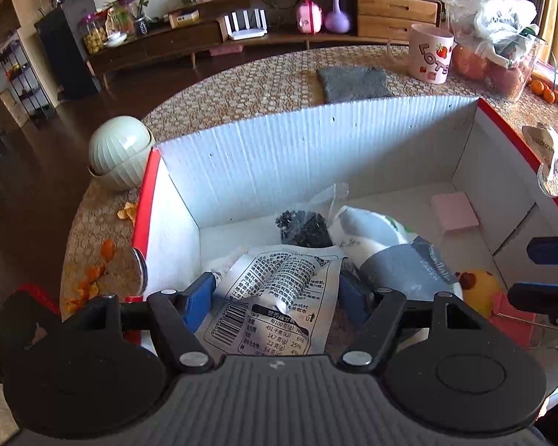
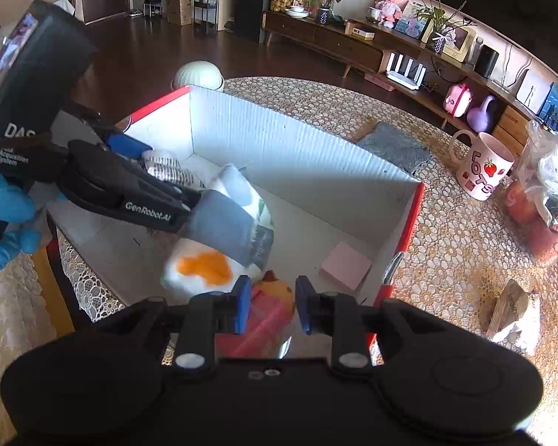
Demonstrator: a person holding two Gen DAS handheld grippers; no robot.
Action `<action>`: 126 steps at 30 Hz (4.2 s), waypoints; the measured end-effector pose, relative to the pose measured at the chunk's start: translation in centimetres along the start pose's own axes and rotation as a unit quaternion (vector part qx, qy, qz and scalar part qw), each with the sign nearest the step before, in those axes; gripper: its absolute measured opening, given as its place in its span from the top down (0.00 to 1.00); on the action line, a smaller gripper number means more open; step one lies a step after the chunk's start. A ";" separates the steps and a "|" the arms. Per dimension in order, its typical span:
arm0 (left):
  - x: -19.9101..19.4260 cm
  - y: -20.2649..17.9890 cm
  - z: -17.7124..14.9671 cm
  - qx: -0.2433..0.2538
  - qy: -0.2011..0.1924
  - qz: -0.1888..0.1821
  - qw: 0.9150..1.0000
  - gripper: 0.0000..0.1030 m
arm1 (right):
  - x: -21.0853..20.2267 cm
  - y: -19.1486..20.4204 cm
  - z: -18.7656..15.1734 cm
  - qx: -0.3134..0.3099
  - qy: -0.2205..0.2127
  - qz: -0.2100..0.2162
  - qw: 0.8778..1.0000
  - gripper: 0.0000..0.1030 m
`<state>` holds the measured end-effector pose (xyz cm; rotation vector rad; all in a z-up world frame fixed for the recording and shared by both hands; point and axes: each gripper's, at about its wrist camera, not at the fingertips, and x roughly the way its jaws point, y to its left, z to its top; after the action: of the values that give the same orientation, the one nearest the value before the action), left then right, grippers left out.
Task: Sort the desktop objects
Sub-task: 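Open both tools to release the packet and clip into the box, then withdraw both tools from the box toward the foil bag and cable, then grasp the silver foil bag with left tool while right tool approaches the white cable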
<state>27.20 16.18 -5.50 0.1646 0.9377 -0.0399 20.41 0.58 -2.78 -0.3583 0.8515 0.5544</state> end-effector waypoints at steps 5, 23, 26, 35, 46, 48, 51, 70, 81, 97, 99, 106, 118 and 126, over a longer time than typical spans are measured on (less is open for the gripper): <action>-0.1 -0.3 0.0 0.001 0.002 0.001 1.000 0.30 | -0.3 -0.4 0.0 0.006 -0.002 0.005 1.000 0.71; -6.1 -1.3 -1.2 -0.016 -0.042 -0.011 0.999 0.23 | -4.4 -2.4 -1.6 0.036 -0.029 0.035 0.998 0.49; -7.5 -1.9 -1.4 -0.018 -0.052 -0.017 0.998 0.23 | -5.3 -2.6 -2.0 0.038 -0.035 0.037 0.998 0.49; -11.2 -4.6 -1.9 0.000 -0.083 -0.036 0.996 0.23 | -8.1 -3.0 -3.2 0.046 -0.052 0.046 0.997 0.49; -13.8 -8.9 -2.6 0.022 -0.094 -0.079 0.992 0.23 | -10.8 -4.8 -5.9 0.061 -0.057 0.040 0.996 0.49; -14.1 -9.8 -2.7 0.026 -0.095 -0.087 0.991 0.23 | -11.2 -5.1 -6.4 0.062 -0.056 0.039 0.996 0.49; -14.4 -11.1 -2.7 0.032 -0.094 -0.096 0.990 0.23 | -11.8 -5.7 -7.2 0.066 -0.057 0.034 0.996 0.49; -12.5 -21.0 -1.4 0.086 -0.080 -0.147 0.982 0.17 | -13.6 -14.5 -14.8 0.133 -0.039 -0.030 0.990 0.45; -8.5 -26.5 2.1 0.113 -0.069 -0.165 0.977 0.16 | -12.0 -20.0 -17.8 0.168 -0.028 -0.069 0.983 0.34; -0.4 -30.4 9.9 0.091 -0.051 -0.165 0.981 0.01 | -6.3 -23.8 -18.4 0.204 -0.026 -0.082 0.975 0.12; 0.8 -30.9 10.7 0.087 -0.042 -0.167 0.981 0.01 | -5.6 -24.1 -18.3 0.211 -0.025 -0.081 0.974 0.12; 4.9 -32.7 13.6 0.055 0.000 -0.170 0.984 0.01 | -3.2 -24.7 -18.0 0.217 -0.017 -0.076 0.973 0.12; 9.9 -35.7 17.4 0.001 0.038 -0.131 0.991 0.01 | -0.2 -25.1 -17.4 0.221 -0.012 -0.075 0.972 0.12; 12.5 -36.7 16.8 -0.007 0.065 -0.117 0.991 0.01 | 1.0 -25.7 -17.0 0.226 -0.013 -0.081 0.971 0.12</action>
<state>44.11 -22.22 -10.36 0.0446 1.0833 -0.2417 25.78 -28.38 -11.96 -0.0022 0.8874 0.2012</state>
